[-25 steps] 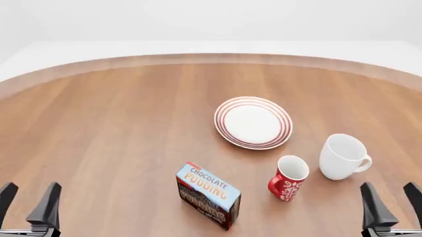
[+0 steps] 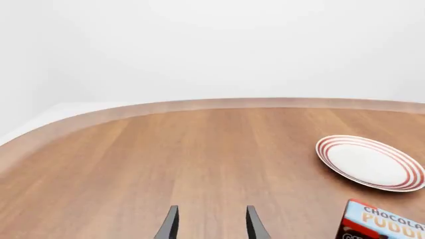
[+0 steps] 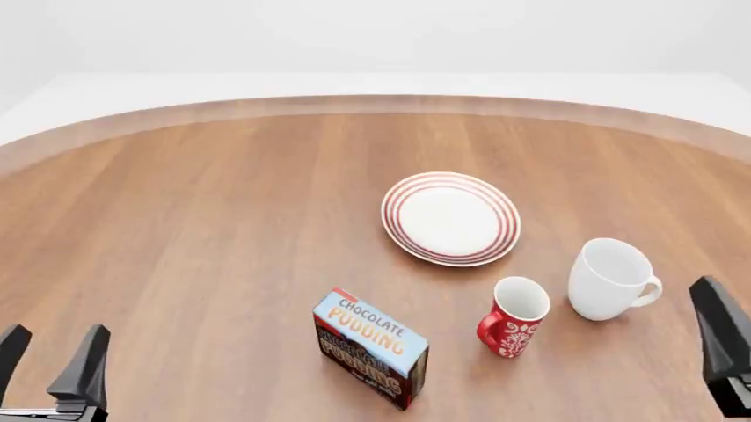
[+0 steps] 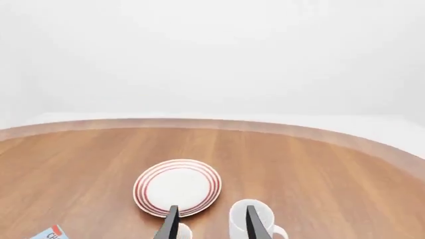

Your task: Put the chocolate pudding to the right of the plate.

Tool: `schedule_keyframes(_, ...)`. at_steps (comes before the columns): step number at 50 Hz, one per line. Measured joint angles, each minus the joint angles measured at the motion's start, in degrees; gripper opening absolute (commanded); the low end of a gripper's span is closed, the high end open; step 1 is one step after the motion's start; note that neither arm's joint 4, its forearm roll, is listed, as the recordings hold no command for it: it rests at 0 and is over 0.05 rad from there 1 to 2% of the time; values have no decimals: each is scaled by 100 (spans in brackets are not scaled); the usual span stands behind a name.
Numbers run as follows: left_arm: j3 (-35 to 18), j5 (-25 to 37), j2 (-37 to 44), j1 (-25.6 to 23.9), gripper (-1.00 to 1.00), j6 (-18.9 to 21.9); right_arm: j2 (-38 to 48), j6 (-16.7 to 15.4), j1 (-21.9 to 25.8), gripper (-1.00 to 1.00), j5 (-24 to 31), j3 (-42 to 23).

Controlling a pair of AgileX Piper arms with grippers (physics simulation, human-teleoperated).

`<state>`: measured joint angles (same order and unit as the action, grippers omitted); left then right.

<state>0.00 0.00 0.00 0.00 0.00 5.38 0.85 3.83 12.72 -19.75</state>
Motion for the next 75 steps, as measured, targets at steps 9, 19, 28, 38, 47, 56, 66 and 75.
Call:
schedule_keyframes(9,0,0,0,0,100,0,927,-166,761,100,825,-1680)
schedule_keyframes(19,0,0,0,0,100,0,2114,-389,1873,100,1220,-2776)
schedule_keyframes(28,0,0,0,0,100,0,3097,-581,2575,100,1208,-3168)
schedule_keyframes(38,0,0,0,0,100,0,4082,-777,3198,100,953,-3396)
schedule_keyframes(47,0,0,0,0,100,0,4736,-1081,3512,100,865,-3528)
schedule_keyframes(56,0,0,0,0,100,0,5268,-1180,3728,100,983,-3693)
schedule_keyframes(66,0,0,0,0,100,0,5740,-1165,3871,100,1250,-3869)
schedule_keyframes(75,0,0,0,0,100,0,5995,-1055,3984,100,1442,-4008)
